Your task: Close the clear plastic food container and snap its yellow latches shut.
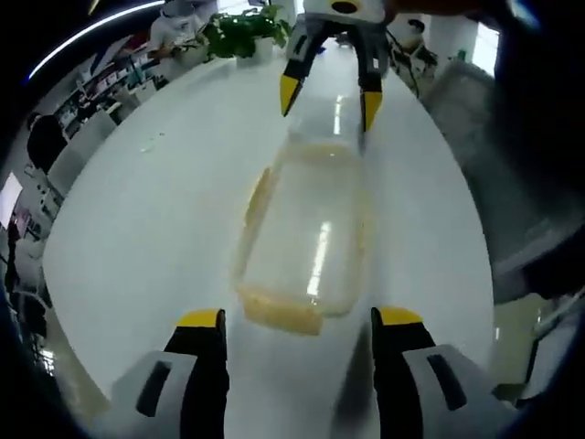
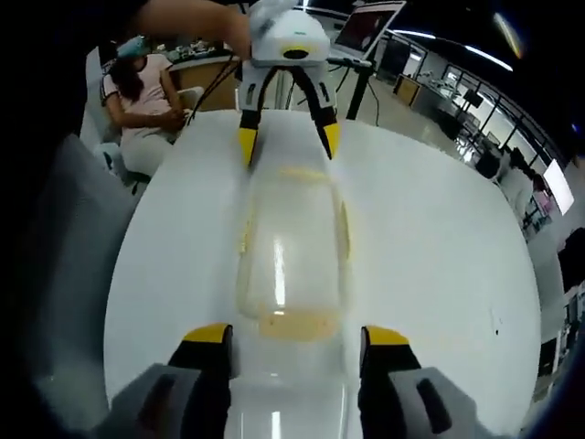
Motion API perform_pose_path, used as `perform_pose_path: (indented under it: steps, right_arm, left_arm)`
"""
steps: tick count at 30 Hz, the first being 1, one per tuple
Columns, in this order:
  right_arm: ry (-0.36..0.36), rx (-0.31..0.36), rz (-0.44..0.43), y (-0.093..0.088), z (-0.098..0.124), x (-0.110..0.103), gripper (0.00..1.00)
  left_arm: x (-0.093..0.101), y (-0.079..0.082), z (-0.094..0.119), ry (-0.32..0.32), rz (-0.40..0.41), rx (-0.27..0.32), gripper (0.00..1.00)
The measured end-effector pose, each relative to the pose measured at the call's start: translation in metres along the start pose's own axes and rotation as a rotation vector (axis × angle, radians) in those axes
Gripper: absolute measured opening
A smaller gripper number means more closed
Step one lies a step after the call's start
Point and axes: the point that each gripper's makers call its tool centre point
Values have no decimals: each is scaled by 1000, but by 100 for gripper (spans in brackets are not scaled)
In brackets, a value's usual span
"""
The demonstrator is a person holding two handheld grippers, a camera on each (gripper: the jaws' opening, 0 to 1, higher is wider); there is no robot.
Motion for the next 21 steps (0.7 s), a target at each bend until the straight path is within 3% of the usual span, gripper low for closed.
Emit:
perform_pose_path:
  steps: [6,9,14,17,21]
  right_arm:
    - [29,3,-19,0,-11,1,53]
    - [29,-65,3,-11,-16,4,51]
    - [51,-84,32,-13,-17,5,47]
    - [65,-120,10,-19,-21,5,49]
    - [62,-148,38,-20,-26,8,48]
  left_arm:
    - [-2,0,-1,-36,-44,-14,58]
    - [-3,-5,-6,-55,-82,-39,58]
    - [4,-15,-9,-117,-101,-96,52]
    - [4,-18,-12,-121,-133,-111,54]
    - [-1,-21,-11,-121,-166,-135,47]
Point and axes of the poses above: the point that each gripper's makers call its tool centre point, and the gripper's own axes: z roughly backward along the fingers, x roughly to its right, y roughly out of its top, and after that the axes turned 9 degrees about x, right-handed
